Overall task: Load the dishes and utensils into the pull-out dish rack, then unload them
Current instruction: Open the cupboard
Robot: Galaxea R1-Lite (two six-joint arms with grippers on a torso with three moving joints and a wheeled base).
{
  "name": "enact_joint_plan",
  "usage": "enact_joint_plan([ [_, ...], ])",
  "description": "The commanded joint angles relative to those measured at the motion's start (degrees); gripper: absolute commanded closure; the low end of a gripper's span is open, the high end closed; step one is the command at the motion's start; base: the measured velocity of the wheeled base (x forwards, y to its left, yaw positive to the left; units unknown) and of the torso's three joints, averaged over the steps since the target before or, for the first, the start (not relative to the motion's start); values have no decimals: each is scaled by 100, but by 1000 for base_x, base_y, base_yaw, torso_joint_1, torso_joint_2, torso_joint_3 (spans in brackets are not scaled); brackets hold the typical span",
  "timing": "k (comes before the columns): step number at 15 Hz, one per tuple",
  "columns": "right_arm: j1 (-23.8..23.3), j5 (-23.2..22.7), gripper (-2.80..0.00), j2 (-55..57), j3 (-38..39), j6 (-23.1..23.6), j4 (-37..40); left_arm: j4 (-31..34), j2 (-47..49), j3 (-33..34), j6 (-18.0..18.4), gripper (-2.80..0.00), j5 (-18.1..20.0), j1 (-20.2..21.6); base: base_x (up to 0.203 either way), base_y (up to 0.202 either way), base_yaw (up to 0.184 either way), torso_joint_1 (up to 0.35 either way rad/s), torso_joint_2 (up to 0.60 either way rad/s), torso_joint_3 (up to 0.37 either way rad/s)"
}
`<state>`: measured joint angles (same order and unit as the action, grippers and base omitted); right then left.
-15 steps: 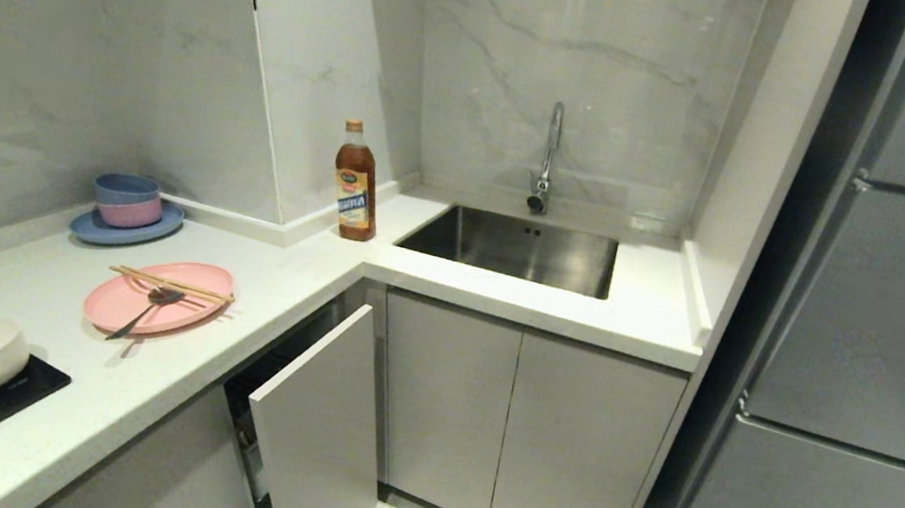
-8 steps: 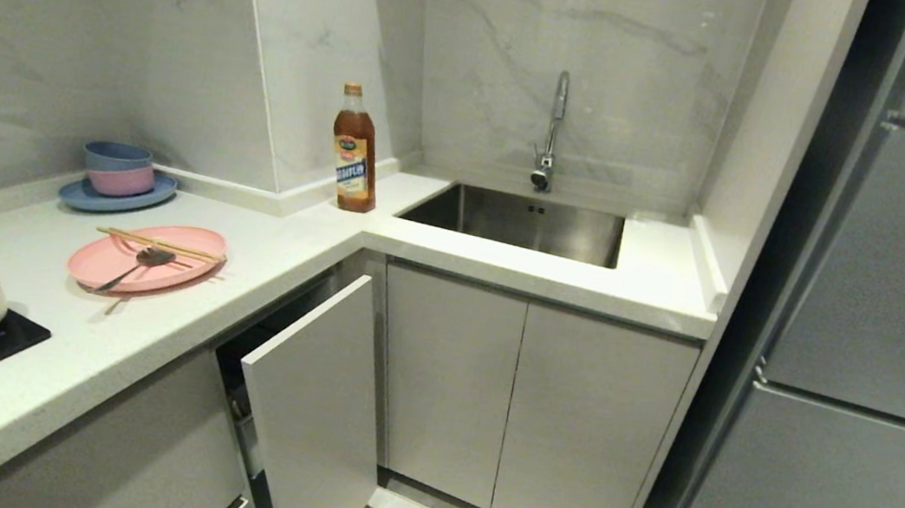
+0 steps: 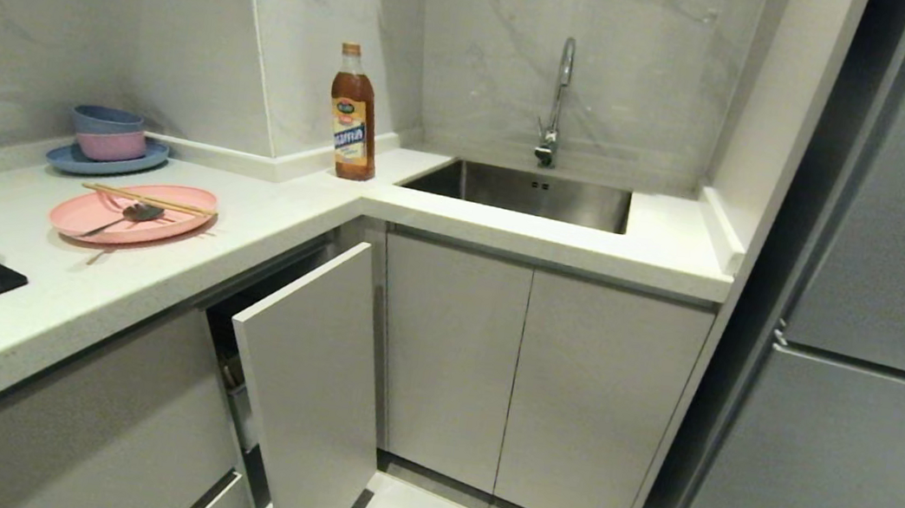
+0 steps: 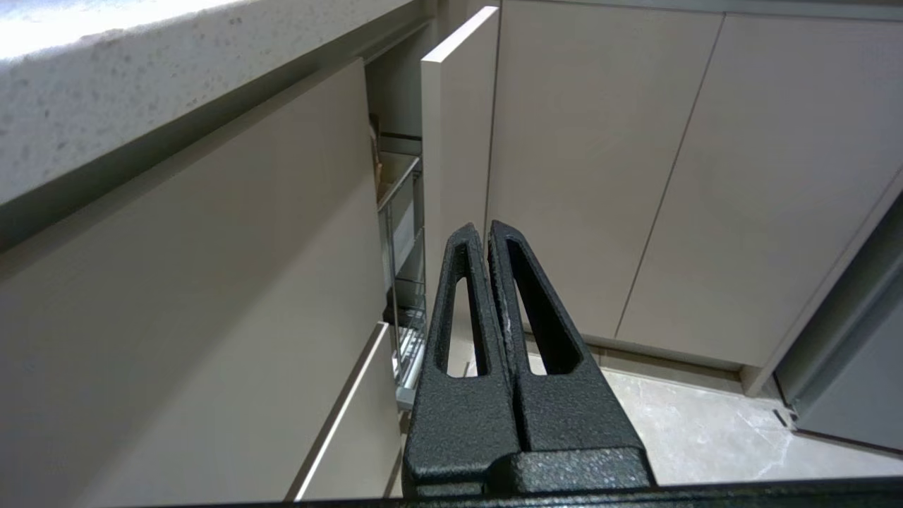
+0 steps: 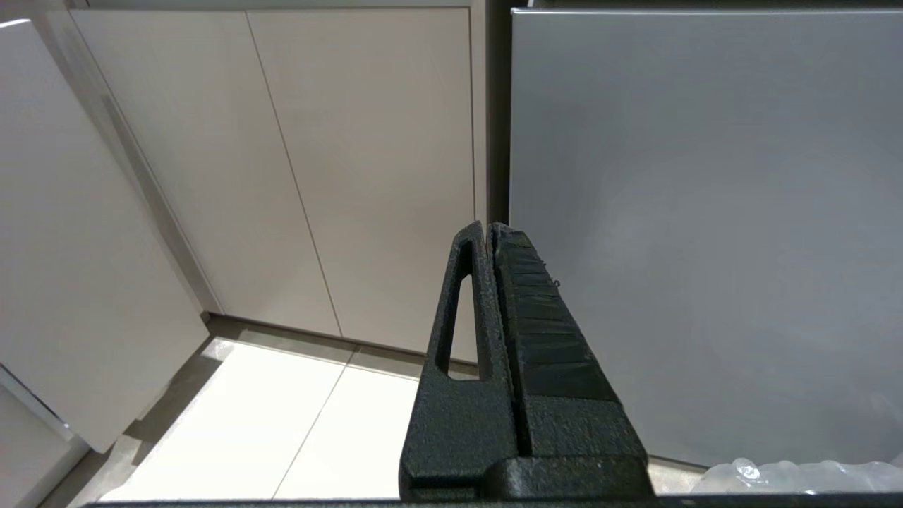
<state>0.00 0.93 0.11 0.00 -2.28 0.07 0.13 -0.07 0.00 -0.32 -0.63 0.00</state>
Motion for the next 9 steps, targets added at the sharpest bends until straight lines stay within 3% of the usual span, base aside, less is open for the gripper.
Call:
enact_joint_plan([
  [1, 0, 4, 0, -2, 9, -1, -1, -5, -1, 0, -3, 0, 1, 0, 0, 0, 0, -44, 114, 64],
  [9, 0, -4, 0, -2, 9, 8, -7, -5, -1, 0, -3, 0, -7, 0, 0, 0, 0, -3, 17, 11],
])
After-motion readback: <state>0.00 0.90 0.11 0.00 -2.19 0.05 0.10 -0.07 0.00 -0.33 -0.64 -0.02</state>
